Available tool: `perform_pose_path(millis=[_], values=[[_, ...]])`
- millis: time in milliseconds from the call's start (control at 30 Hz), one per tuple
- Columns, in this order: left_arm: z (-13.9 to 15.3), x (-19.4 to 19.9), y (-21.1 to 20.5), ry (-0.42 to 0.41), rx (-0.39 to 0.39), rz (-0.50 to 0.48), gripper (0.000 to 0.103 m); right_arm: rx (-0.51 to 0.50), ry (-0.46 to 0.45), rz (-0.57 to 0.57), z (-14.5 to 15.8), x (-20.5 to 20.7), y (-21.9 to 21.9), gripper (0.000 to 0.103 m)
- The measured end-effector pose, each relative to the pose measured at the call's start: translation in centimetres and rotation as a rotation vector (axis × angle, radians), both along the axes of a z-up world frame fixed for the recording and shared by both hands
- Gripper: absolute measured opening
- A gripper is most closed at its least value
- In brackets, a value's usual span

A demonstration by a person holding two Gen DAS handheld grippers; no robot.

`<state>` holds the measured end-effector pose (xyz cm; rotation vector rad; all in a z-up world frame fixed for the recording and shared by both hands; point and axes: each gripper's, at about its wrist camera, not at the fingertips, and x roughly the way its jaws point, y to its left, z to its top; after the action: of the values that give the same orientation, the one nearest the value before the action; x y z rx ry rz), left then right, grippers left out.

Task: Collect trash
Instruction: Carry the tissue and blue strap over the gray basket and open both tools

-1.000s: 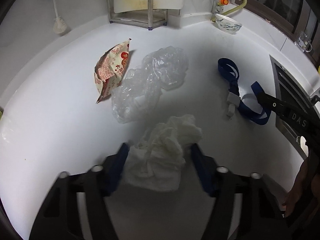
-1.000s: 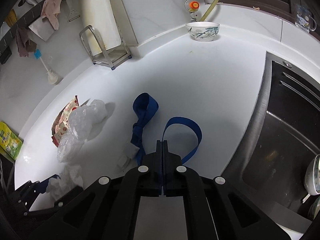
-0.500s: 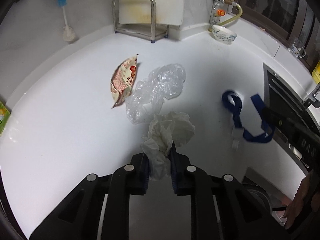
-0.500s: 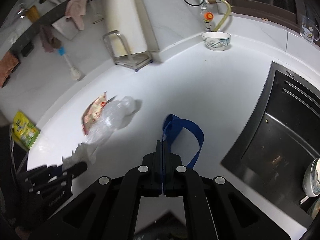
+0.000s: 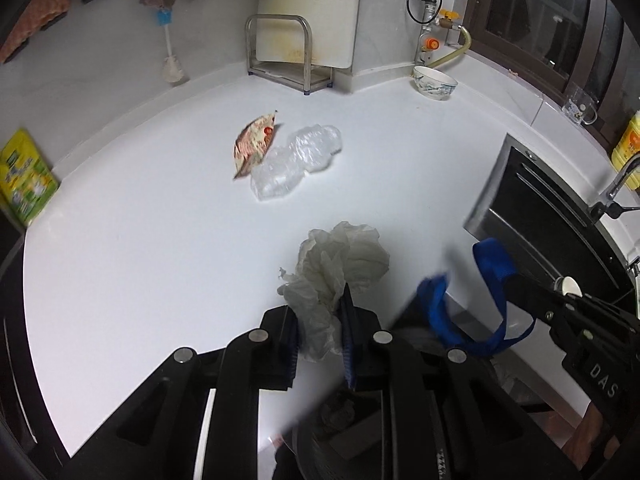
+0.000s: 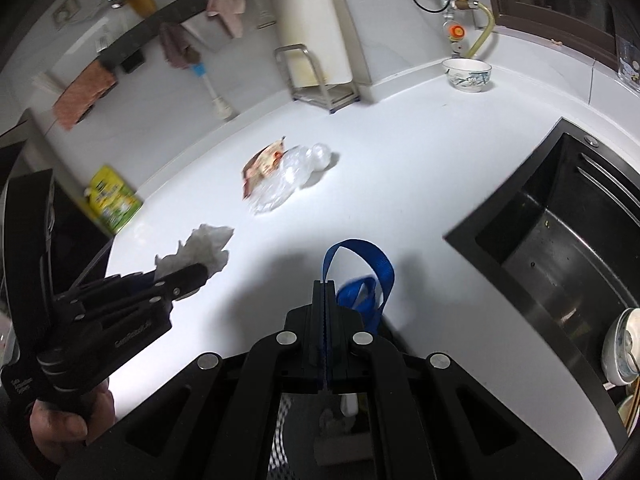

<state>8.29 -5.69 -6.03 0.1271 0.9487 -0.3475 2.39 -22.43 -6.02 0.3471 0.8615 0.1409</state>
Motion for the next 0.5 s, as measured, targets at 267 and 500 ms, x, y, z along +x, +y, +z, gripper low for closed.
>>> perform_pose_path(millis=[267, 500], values=[[-0.2, -6.4, -1.4, 0.01, -0.011, 0.053, 0.018, -0.005, 0.025, 0.11, -1.1, -5.3, -0.9, 0.001], [-2.0, -10.8, -2.7, 0.056, 0.009, 0.096, 0.018, 0.014, 0.05, 0.177, -3.1, -8.3, -2.1, 0.001]])
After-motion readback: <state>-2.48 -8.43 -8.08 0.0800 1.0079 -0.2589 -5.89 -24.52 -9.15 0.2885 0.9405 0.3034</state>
